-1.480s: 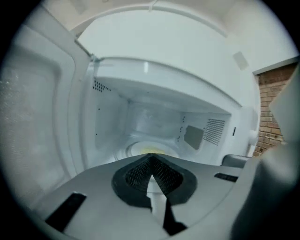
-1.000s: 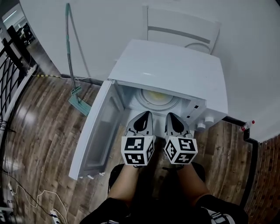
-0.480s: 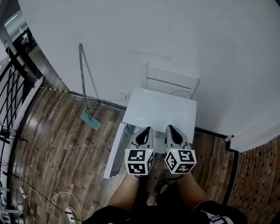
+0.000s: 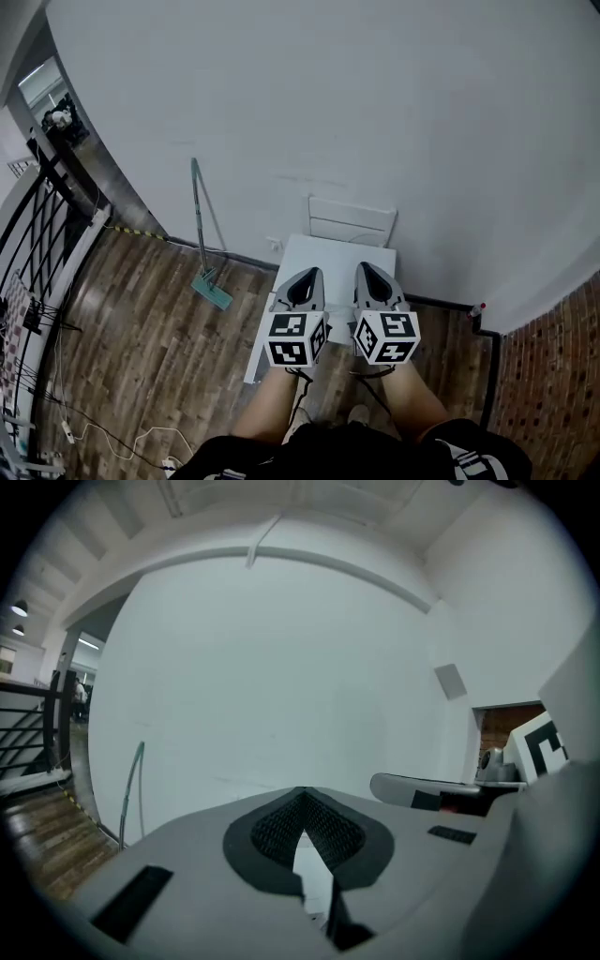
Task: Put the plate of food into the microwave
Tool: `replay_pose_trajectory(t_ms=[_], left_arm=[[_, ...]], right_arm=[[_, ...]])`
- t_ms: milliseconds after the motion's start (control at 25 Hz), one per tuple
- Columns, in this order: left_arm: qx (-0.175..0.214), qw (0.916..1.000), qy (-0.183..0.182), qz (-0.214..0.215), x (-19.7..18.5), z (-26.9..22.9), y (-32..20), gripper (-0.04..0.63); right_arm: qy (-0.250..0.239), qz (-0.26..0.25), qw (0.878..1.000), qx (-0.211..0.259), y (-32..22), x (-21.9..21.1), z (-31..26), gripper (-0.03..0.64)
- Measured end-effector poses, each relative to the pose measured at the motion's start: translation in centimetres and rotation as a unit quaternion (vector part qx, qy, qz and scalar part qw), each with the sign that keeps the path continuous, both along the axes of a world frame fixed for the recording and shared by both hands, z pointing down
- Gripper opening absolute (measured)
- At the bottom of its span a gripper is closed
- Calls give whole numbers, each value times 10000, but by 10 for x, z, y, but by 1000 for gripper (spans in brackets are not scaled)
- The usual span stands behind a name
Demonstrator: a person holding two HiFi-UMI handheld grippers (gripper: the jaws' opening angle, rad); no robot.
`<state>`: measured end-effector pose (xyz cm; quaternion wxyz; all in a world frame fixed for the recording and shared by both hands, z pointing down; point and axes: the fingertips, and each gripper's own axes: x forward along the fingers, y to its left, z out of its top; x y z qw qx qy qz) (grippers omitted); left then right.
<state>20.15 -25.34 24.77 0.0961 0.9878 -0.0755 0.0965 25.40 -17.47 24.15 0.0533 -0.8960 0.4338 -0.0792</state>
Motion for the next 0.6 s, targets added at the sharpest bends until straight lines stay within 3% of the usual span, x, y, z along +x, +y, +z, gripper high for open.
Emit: replay_pose_trajectory(t_ms=[280,600], left_arm=[[78,9998,198,-27,-23,-34,14,-3],[-65,9994,268,-205,-38,-43,1,-3]], right_arm=[[73,-95,9998,180,12,-16,-28,12],[162,-224,9996,77,4,-29,-33,12]])
